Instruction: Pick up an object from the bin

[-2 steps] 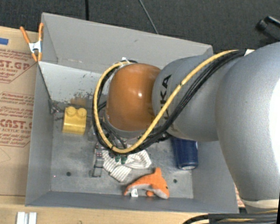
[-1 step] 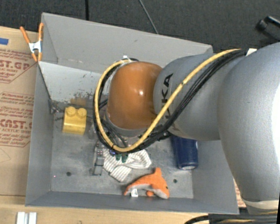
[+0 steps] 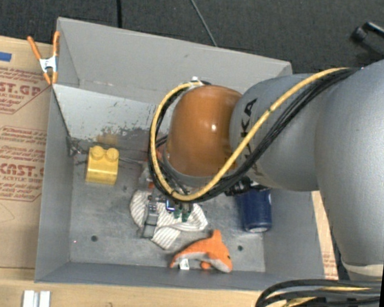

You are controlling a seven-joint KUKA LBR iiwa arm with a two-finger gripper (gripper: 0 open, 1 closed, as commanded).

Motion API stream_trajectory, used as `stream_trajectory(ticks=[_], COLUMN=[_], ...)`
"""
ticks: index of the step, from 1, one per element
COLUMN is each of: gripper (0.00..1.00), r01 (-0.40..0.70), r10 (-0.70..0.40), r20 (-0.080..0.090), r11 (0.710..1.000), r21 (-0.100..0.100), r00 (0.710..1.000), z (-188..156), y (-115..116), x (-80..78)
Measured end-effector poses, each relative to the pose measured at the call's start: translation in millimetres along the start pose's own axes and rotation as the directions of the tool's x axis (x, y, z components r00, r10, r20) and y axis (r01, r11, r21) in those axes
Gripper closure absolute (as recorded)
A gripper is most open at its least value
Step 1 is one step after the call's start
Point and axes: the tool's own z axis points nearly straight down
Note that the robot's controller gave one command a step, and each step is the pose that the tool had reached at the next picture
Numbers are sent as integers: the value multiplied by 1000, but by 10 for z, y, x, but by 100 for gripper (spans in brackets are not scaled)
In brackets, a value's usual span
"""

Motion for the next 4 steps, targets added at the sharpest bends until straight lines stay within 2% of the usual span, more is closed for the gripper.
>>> stream_trajectory(ticks=[1, 2, 3, 4], gripper=[0, 0, 100, 100], r01=[-14, -112, 20, 20], r10=[14, 112, -20, -20], r20=[6, -2, 2, 2], r11=[1000, 994, 1000, 1000], r21=[2, 2, 3, 3], r00=[1000, 994, 1000, 1000], z=[397, 639, 715, 715], y=[-170, -393, -1051, -1051], x=[-22, -124, -141, -141])
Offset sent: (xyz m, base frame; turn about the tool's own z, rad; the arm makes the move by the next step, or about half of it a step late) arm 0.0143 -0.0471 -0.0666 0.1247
